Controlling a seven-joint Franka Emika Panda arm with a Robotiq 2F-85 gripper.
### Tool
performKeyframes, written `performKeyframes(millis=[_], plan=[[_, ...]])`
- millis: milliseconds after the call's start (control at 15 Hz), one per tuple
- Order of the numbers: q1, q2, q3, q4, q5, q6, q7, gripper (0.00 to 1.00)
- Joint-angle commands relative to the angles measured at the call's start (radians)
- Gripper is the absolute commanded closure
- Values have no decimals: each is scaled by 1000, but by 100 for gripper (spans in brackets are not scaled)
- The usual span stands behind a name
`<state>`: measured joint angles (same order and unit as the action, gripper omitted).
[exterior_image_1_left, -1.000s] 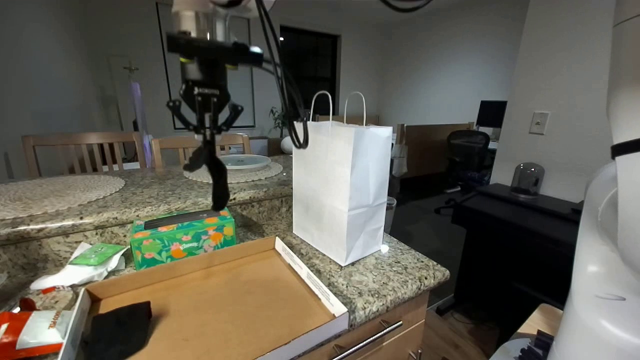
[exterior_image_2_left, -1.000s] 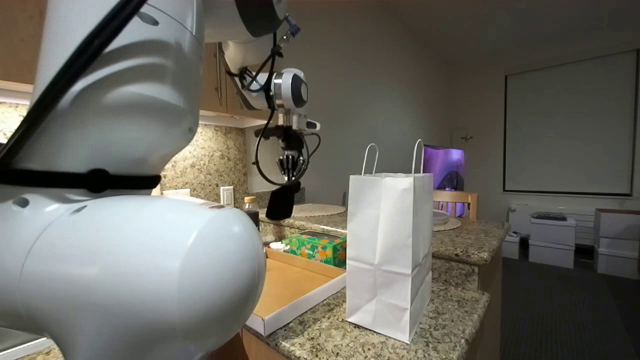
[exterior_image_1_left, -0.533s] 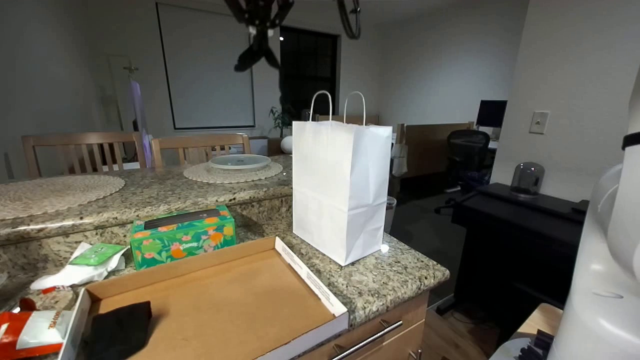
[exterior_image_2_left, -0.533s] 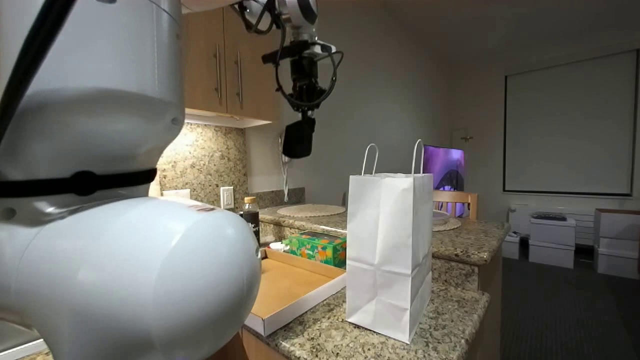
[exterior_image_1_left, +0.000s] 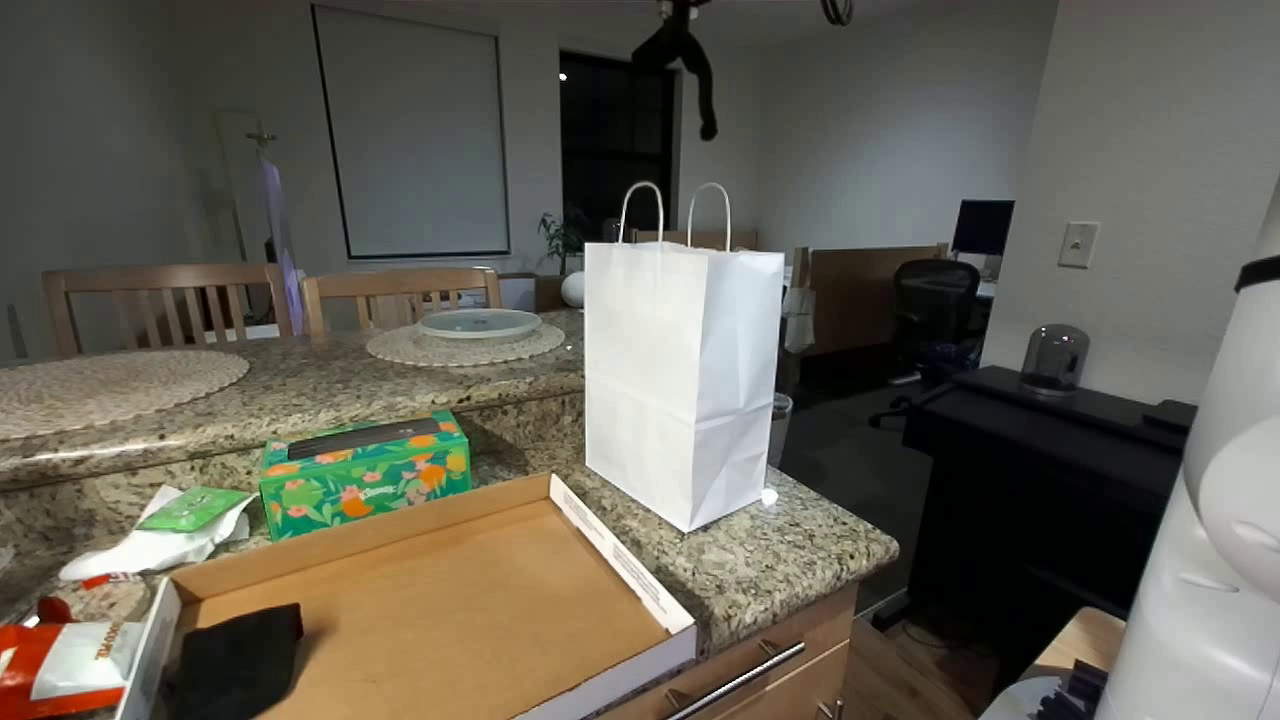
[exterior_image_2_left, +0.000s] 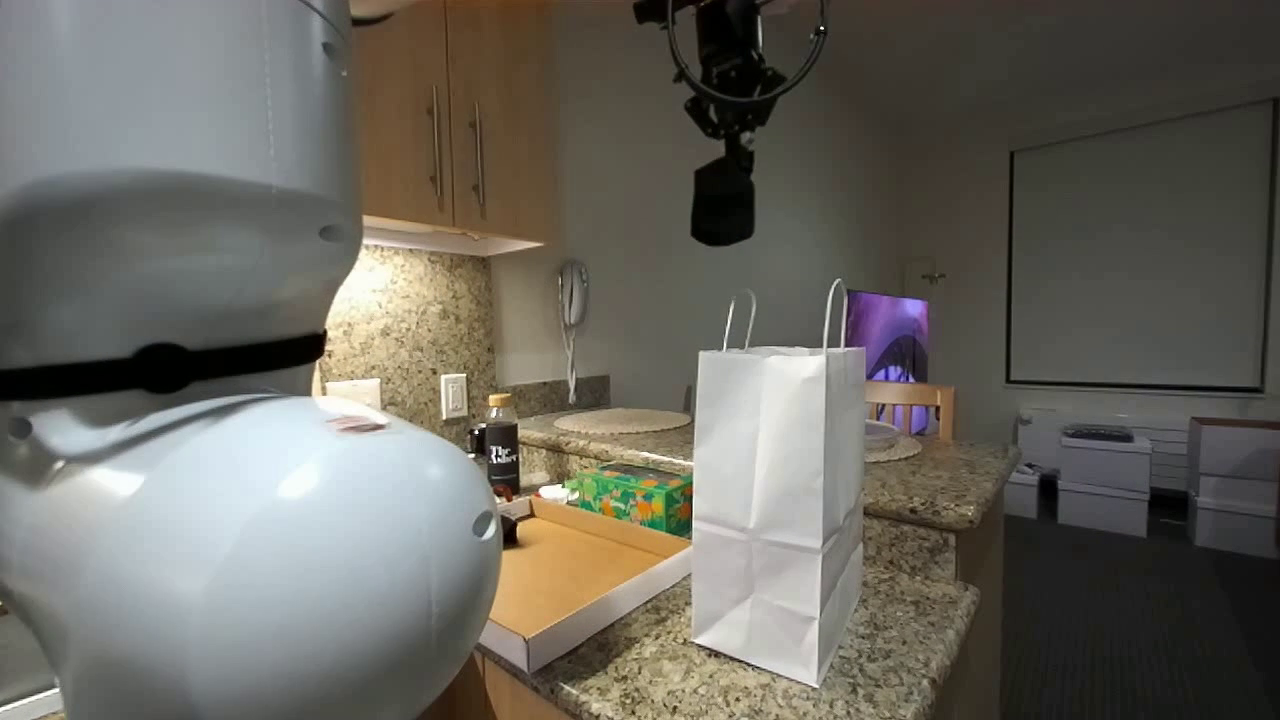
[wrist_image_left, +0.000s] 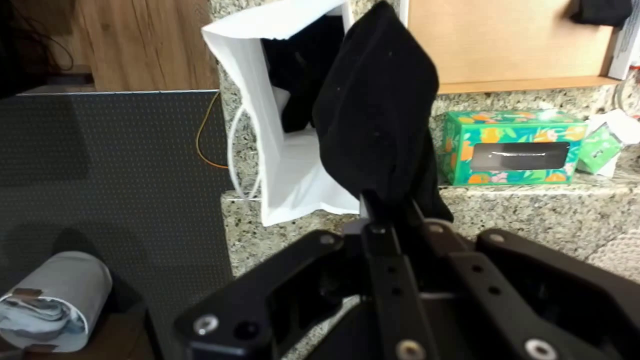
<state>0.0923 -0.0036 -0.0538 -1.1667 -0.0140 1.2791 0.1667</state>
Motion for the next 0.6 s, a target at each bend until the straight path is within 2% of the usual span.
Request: performKeyframes(millis=[0, 333, 400, 533], plan=[[-49, -10, -53, -68, 32, 40, -84, 92], [-47, 14, -73, -143, 6, 90, -84, 92], [-44, 24, -71, -141, 11, 90, -73, 67], [-41, 29, -69, -140, 33, 104, -42, 61]])
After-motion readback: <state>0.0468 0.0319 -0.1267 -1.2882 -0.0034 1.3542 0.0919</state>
